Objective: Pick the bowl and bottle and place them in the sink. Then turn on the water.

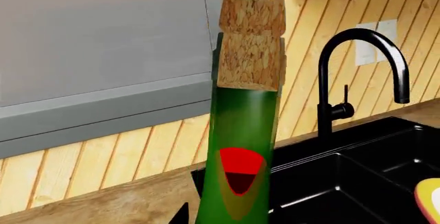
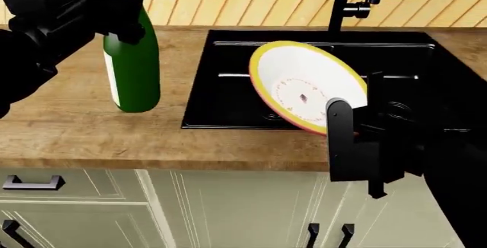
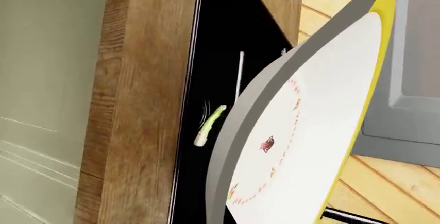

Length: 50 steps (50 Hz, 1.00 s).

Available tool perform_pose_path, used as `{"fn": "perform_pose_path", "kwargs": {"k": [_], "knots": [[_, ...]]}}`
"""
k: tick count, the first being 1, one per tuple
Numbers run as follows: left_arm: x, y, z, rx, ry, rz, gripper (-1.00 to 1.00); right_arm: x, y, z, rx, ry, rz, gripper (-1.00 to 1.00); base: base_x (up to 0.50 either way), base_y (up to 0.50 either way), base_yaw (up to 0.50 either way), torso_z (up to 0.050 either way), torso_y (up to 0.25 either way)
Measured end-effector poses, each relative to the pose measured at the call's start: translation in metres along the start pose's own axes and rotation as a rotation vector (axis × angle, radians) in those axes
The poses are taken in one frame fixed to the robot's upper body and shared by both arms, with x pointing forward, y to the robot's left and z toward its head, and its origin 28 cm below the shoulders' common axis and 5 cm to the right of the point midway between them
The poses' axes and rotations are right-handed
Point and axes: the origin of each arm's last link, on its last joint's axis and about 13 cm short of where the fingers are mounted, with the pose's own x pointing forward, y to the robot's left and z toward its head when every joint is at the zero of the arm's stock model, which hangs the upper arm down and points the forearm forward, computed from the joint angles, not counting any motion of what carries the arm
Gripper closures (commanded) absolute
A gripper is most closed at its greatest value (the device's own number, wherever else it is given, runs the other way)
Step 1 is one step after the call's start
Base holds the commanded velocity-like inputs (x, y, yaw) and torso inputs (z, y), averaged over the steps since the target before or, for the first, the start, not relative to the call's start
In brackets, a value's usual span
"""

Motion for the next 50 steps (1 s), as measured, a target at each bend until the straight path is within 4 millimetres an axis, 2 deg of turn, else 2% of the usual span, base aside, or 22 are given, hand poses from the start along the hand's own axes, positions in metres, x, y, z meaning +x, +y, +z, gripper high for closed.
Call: {"fn": "perform_pose_path", "kwargs": {"k": [46,50], "knots": [[0.0013,0.0001,-0.0027,0.000,0.001,0.001,1.00,0.0024,0.0020,-0.0001,0.005,-0.002,0.007,1.00,-0.50,-0.01,0.00,0.000,0.001],[0.0019,-0.0019,-0.0028,-0.005,-0.001,-0.014,1.00,0.0022,0.0018,-0.0008,0.004,0.002,0.006,1.00,0.00,0.00,0.00,0.002,0.000]]}}
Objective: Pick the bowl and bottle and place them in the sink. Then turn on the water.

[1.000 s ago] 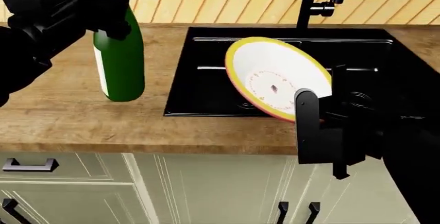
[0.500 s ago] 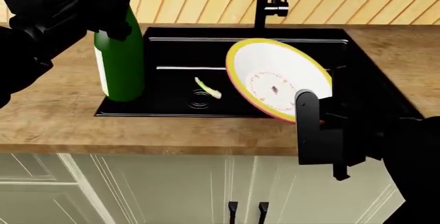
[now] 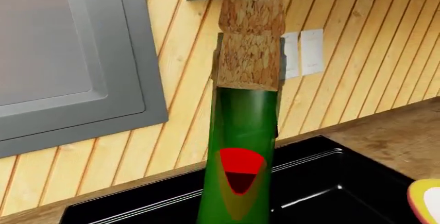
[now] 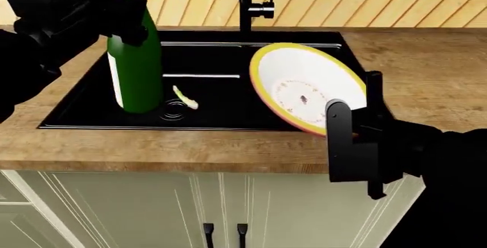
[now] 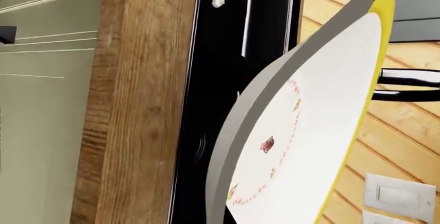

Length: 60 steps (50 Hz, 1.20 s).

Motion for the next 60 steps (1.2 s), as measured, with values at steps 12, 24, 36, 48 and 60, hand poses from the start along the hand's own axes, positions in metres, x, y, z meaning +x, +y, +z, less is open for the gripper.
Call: {"fn": "perform_pose_path", "kwargs": {"k": [12,24,36,48,60], "knots": [[-0.0008,0.0015,-0.0001,0.004,-0.001,0.009,1.00,0.0015,0.0005,0.0021,-0.007,-0.022,0.008,1.00,0.03,-0.05,0.00,0.000,0.001],[-0.0019,0.0027,0.0000,0.007,-0.001,0.018,1.00,0.0031,0.0011,0.0027,-0.013,-0.028,0.012,1.00,0.09,-0.37,0.00,0.001,0.003],[-0.0015,0.0025,-0.0003,0.007,-0.001,0.018,1.00,0.0027,0.0018,0.0022,-0.012,-0.025,0.010,1.00,0.09,-0.38,0.00,0.000,0.002],[-0.0018,0.0033,-0.0006,0.009,-0.001,0.025,1.00,0.0028,0.0020,0.0023,-0.007,-0.026,0.006,1.00,0.09,-0.10,0.00,0.000,0.003],[-0.0011,0.0023,-0.0009,0.008,-0.001,0.019,1.00,0.0019,0.0036,0.0012,0.003,-0.019,0.010,1.00,0.00,-0.08,0.00,0.001,0.001]]}}
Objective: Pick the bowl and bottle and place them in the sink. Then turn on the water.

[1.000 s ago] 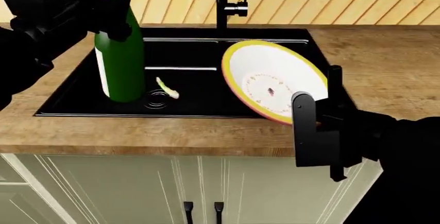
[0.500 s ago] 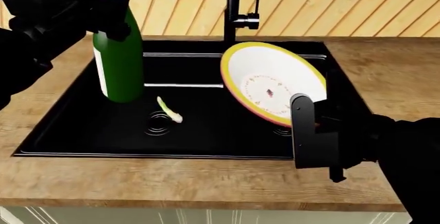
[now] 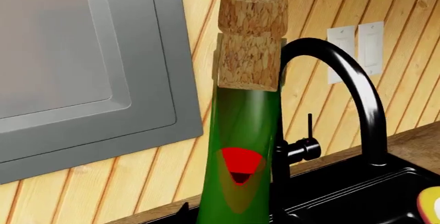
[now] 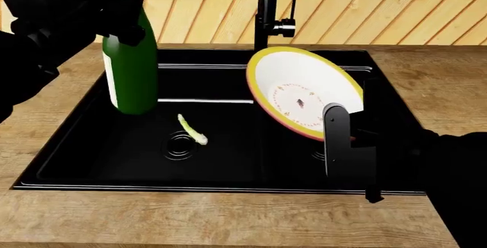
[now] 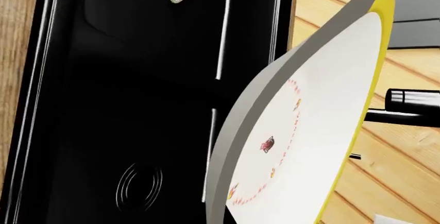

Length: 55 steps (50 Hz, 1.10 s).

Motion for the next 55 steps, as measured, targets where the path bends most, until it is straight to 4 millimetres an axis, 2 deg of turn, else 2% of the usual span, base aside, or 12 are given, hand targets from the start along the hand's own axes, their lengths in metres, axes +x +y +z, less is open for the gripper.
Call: {"fn": "perform_pose_path", "kwargs": {"k": [33,55], "knots": [[0.0005,-0.0001,0.0008,0.002,-0.002,-0.001,1.00,-0.0009,0.0007,-0.0003,0.007,0.003,-0.001,1.00,0.00,-0.32,0.00,0.000,0.002],[0.0014,-0.0005,-0.0010,0.003,0.003,-0.002,1.00,-0.0021,0.0030,-0.0011,0.015,-0.001,0.005,1.00,0.00,-0.01,0.00,0.000,0.002]]}}
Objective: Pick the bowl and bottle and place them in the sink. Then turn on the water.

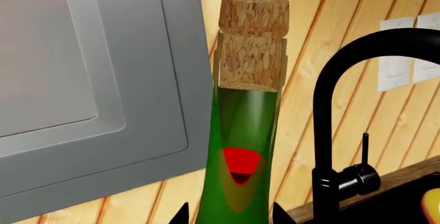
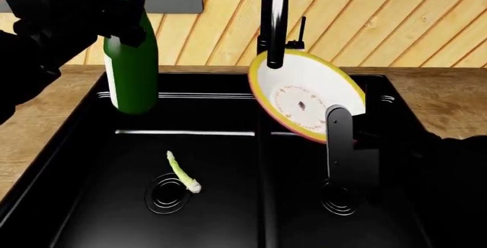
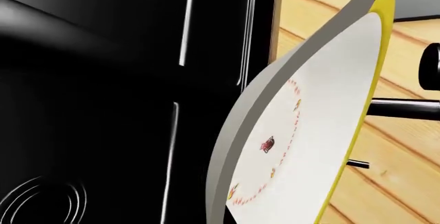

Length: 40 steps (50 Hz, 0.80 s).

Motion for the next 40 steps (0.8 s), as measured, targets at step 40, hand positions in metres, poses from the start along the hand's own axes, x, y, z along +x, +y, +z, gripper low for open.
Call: {"fn": "perform_pose_path", "kwargs": {"k": [40], "knots": [[0.000,0.002,-0.030,-0.024,0.060,0.037,1.00,-0.023,0.024,-0.017,0.034,0.126,0.129,1.00,0.00,0.00,0.00,0.001,0.001]]}}
